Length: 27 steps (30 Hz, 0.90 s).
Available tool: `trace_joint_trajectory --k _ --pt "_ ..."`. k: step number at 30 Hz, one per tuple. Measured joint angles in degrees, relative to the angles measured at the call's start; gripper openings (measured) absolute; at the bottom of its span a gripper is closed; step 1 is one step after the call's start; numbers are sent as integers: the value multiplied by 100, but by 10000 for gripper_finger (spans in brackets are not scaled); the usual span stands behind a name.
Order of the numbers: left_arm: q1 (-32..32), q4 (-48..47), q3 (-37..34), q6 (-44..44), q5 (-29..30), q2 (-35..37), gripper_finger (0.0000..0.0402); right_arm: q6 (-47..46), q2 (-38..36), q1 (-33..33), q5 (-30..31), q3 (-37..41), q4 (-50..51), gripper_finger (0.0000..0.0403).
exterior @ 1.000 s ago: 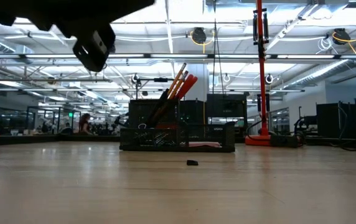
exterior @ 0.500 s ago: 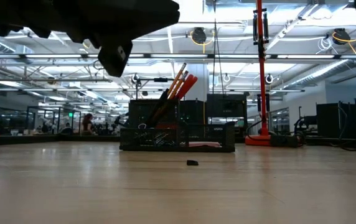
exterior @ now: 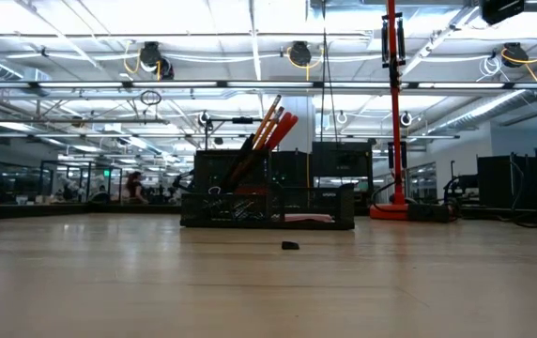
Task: Pick and place office supplies into organizer
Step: Return to Home Position
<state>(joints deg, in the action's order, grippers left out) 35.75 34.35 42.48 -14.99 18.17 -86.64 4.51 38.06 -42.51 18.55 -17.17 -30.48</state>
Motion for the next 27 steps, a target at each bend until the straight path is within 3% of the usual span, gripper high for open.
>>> trace_joint_trajectory --k 2,4,10,14,19,27 --pt "-92 -458 0 -235 34 467 31 -115 -103 496 -447 0 -13 10" --pt "-253 -873 2 -225 90 909 31 -262 -193 934 -914 -1 20 9" --pt "-625 -2011 4 115 574 2099 27 -624 -376 1783 -1416 -2 331 2" --pt "-212 -2716 2 -93 1001 2698 5 -747 -825 1899 -1470 0 758 1" --pt "159 -3261 2 -132 1340 3150 8 -636 -1520 1894 -1402 1 1368 1" --pt "-407 -3682 -126 -206 1265 3590 8 -383 -2146 2038 -1260 116 1917 0"
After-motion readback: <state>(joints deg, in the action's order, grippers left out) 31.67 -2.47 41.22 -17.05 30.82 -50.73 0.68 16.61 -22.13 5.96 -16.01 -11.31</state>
